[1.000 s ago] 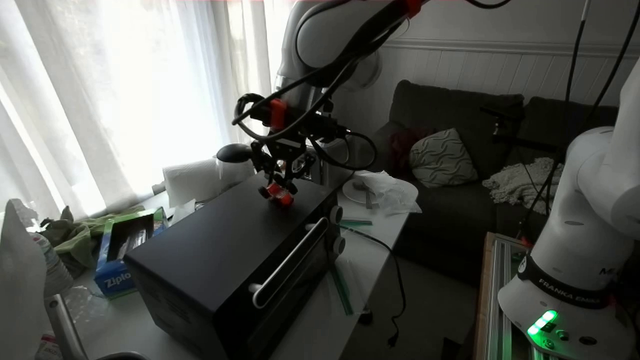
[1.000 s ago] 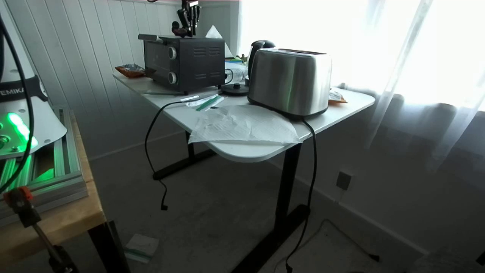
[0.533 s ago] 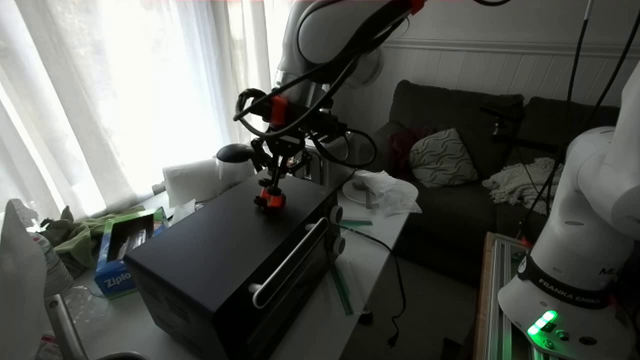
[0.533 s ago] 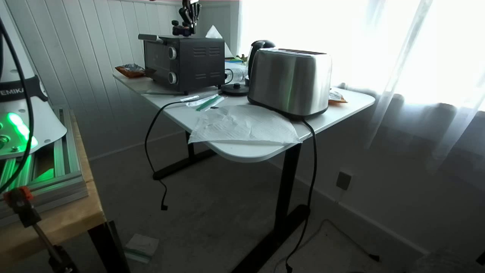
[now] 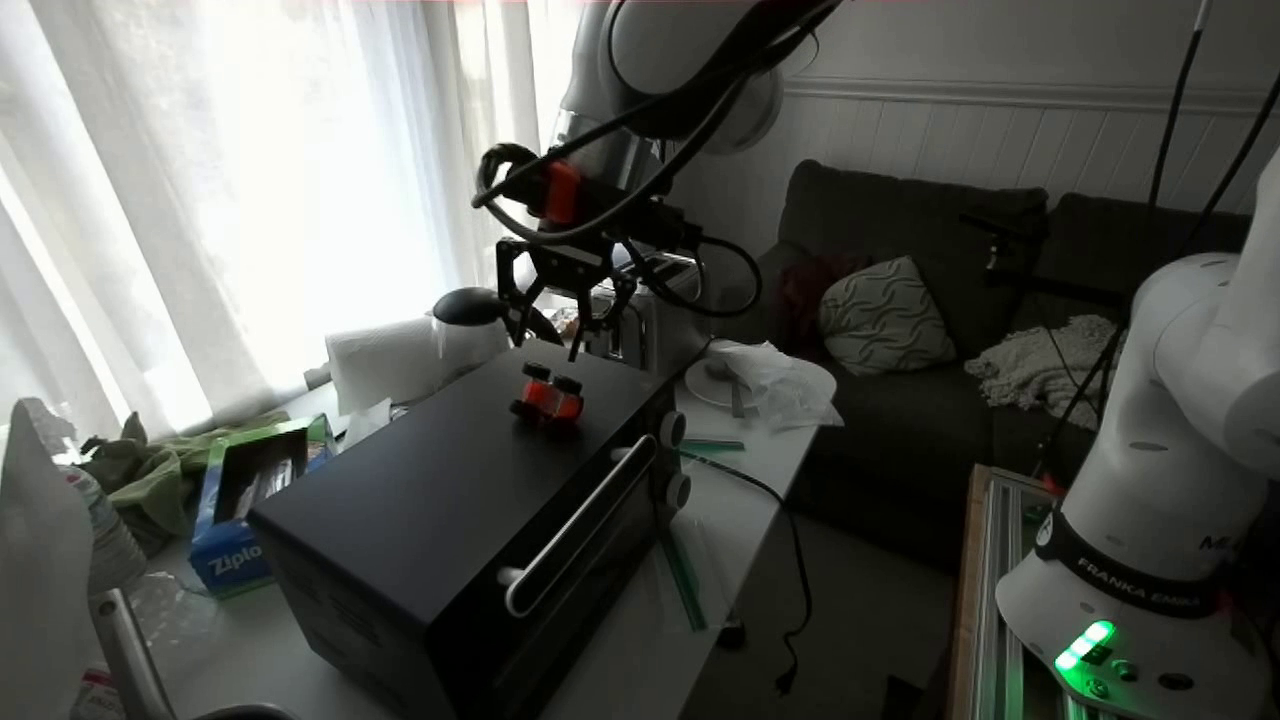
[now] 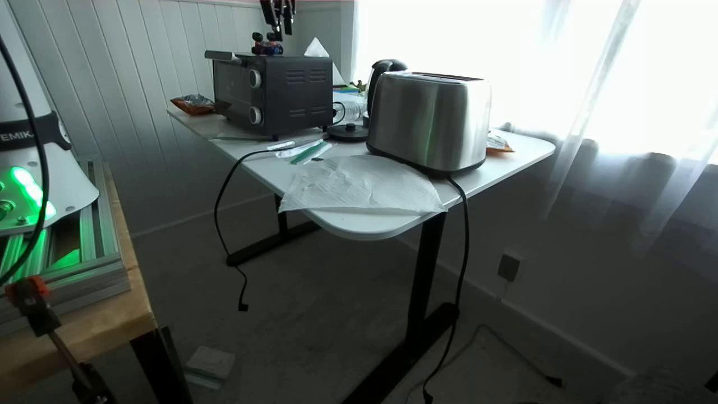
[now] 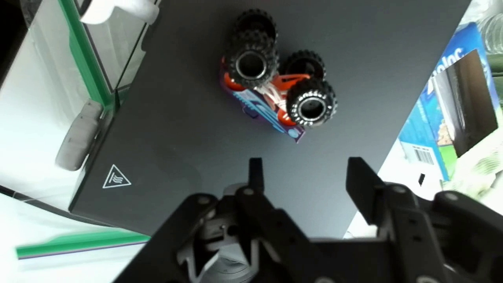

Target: Turn the toy car over on the oven

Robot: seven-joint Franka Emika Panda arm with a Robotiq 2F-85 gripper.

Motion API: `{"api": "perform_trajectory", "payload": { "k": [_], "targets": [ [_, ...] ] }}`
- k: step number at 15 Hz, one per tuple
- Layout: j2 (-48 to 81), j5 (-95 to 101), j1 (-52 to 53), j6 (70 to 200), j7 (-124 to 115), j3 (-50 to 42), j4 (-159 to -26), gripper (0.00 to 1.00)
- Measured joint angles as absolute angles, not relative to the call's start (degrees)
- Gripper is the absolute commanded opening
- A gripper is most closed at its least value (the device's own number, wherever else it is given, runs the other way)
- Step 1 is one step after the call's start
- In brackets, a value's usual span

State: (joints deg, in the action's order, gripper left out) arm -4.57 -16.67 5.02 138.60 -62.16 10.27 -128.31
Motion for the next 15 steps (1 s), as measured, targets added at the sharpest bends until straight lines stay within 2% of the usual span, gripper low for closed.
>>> {"api": "perform_trajectory", "payload": {
  "k": [1, 3, 15],
  "targets": [
    [-5.1, -16.6, 5.0, 138.0, -62.3, 10.2, -128.6, 0.96],
    [-5.8, -16.6, 5.0, 135.5, -62.9, 9.9, -129.1, 1.0],
    [-4.3, -23.9, 4.9, 131.2, -68.2, 8.1, -130.4, 1.0]
  ]
}}
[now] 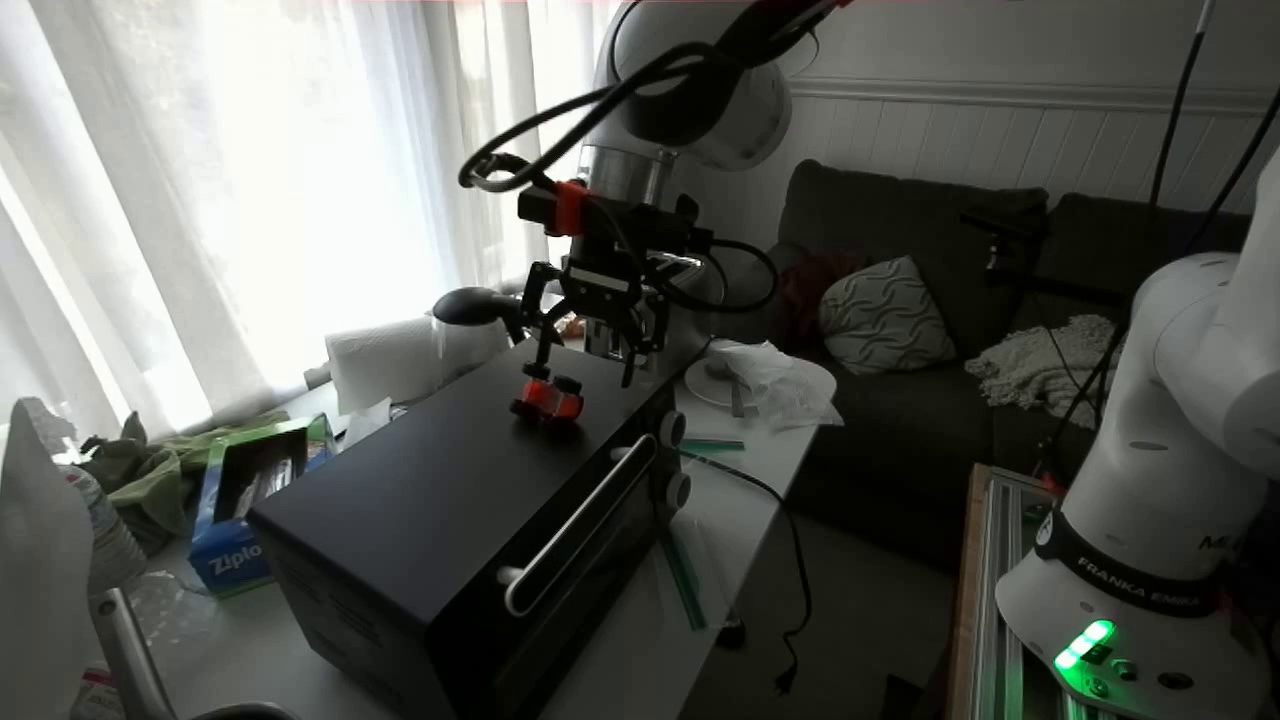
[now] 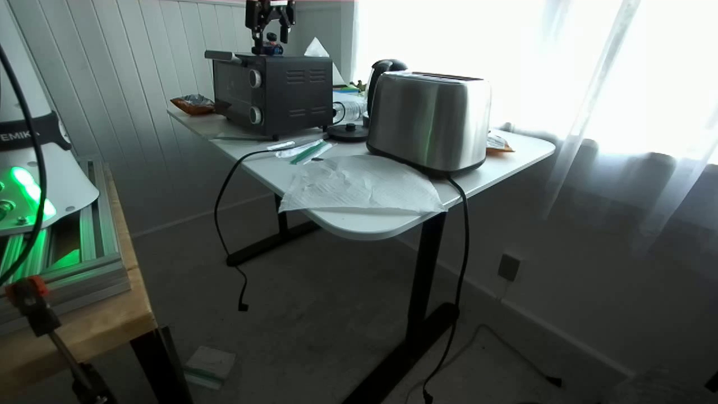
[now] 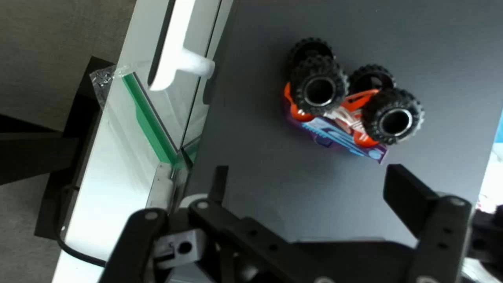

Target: Turn the toy car over on the oven

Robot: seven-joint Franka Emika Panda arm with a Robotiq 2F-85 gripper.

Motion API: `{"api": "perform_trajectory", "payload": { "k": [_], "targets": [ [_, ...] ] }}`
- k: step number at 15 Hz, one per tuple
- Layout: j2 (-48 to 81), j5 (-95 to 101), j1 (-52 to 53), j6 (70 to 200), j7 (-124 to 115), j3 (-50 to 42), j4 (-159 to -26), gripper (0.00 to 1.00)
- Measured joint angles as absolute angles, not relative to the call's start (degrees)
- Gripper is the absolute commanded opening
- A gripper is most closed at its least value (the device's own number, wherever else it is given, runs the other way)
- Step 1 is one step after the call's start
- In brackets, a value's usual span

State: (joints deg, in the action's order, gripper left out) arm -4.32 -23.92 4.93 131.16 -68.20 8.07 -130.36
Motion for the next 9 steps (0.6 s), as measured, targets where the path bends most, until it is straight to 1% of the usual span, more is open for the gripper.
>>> {"api": "perform_trajectory", "payload": {
  "k": [9],
  "targets": [
    [-2.1, -32.8, 4.9, 131.3, -68.2, 8.1, -130.2, 1.0]
  ]
}}
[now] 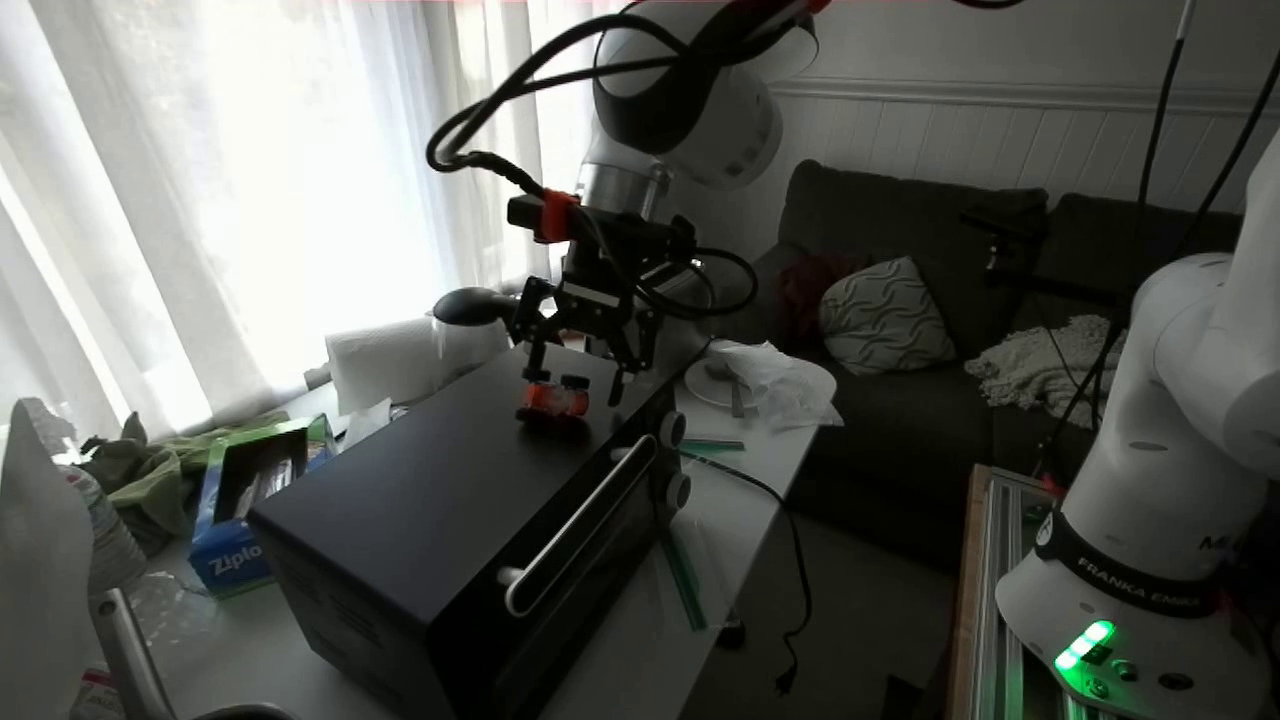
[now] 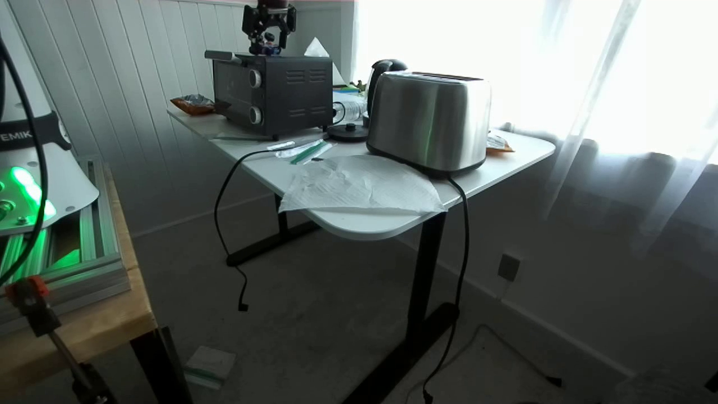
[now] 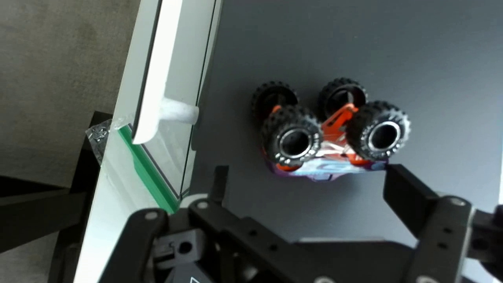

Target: Turn the toy car over on the oven

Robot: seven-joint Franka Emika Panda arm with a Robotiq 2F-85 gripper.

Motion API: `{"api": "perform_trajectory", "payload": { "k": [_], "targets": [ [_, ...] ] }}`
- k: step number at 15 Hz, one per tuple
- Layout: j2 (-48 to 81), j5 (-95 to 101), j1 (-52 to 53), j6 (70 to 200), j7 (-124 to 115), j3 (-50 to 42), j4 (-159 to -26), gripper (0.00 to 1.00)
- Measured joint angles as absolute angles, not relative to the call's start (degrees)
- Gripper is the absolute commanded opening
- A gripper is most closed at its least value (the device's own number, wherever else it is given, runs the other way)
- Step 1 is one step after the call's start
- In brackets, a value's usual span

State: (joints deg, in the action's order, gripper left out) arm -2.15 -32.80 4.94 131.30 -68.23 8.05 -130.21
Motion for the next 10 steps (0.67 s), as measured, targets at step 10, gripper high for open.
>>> {"api": "perform_trajectory", "payload": {
  "k": [10],
  "targets": [
    [-2.0, -35.6, 5.4, 131.3, -62.9, 8.1, -130.2, 0.91]
  ]
}}
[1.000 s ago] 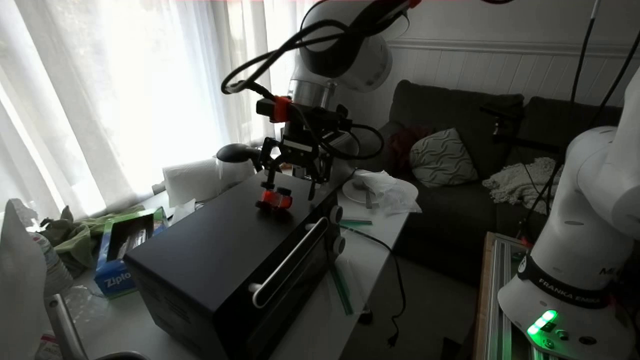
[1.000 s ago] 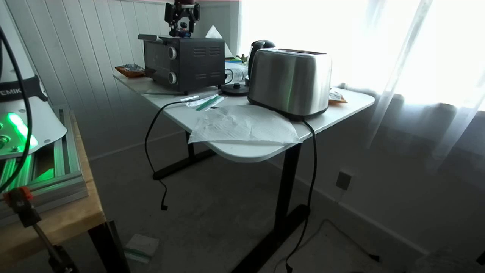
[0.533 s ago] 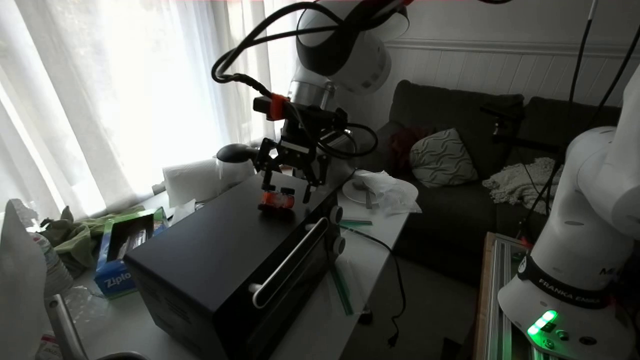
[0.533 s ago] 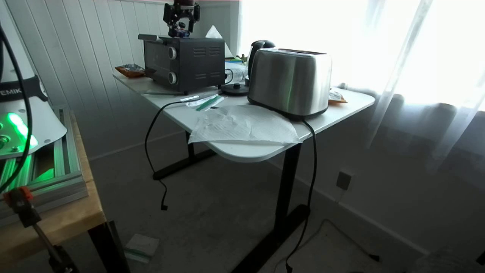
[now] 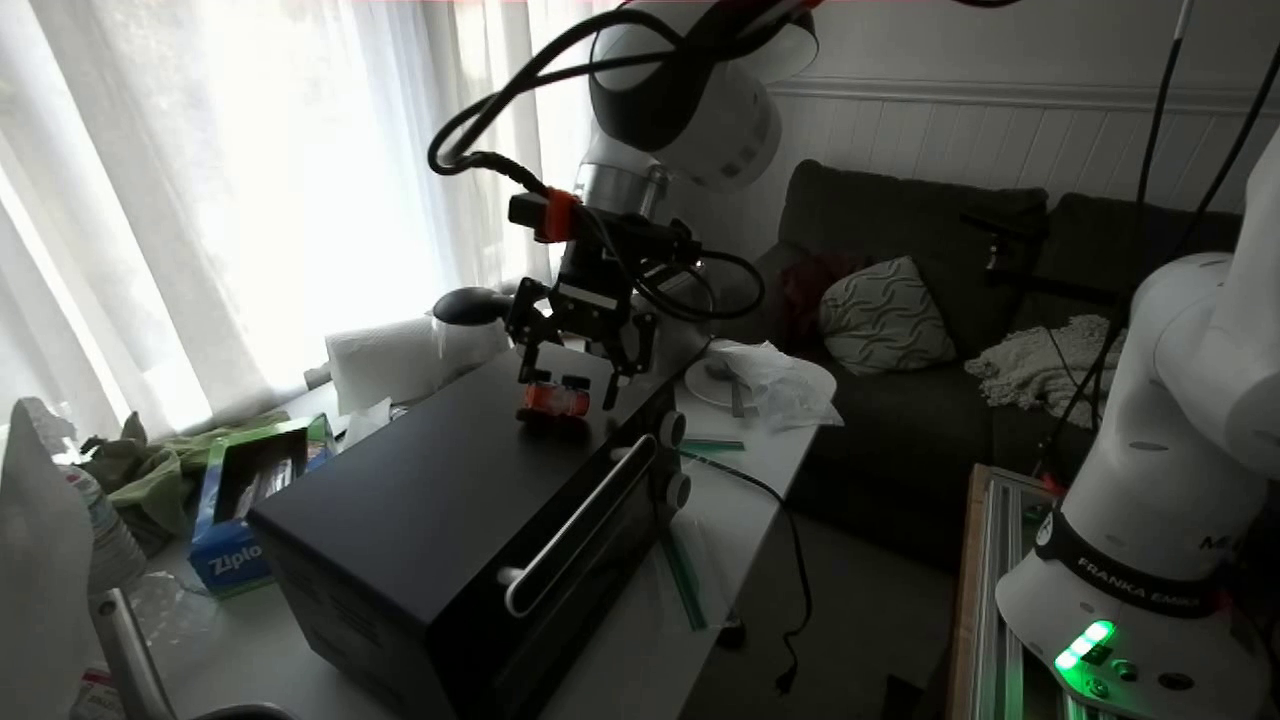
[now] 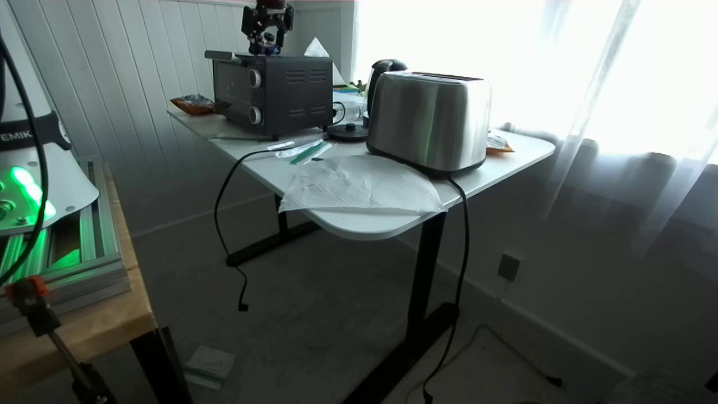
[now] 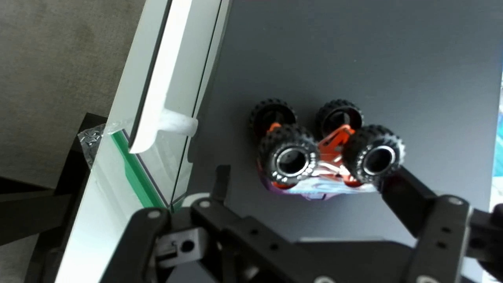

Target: Turn the toy car over on the oven

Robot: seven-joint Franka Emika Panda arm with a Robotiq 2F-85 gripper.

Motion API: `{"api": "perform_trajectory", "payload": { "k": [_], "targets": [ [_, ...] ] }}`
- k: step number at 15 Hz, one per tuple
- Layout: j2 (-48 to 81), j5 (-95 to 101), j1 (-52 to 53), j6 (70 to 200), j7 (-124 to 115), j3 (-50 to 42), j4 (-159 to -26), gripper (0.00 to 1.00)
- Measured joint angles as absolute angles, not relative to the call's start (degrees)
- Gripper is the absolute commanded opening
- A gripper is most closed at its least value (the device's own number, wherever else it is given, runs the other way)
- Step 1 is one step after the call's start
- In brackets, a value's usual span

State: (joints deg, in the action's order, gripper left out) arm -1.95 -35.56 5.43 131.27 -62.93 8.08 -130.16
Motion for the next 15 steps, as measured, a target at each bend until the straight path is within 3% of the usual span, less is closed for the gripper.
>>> {"api": "perform_trajectory", "payload": {
  "k": [2, 6, 15],
  "targets": [
    [-1.8, -36.3, 5.5, 131.3, -61.2, 8.1, -130.1, 0.86],
    [-1.5, -38.4, 5.6, 131.2, -58.0, 8.1, -130.1, 0.52],
    [-2.8, -31.4, 5.6, 131.3, -60.2, 8.3, -129.1, 0.5]
  ]
}}
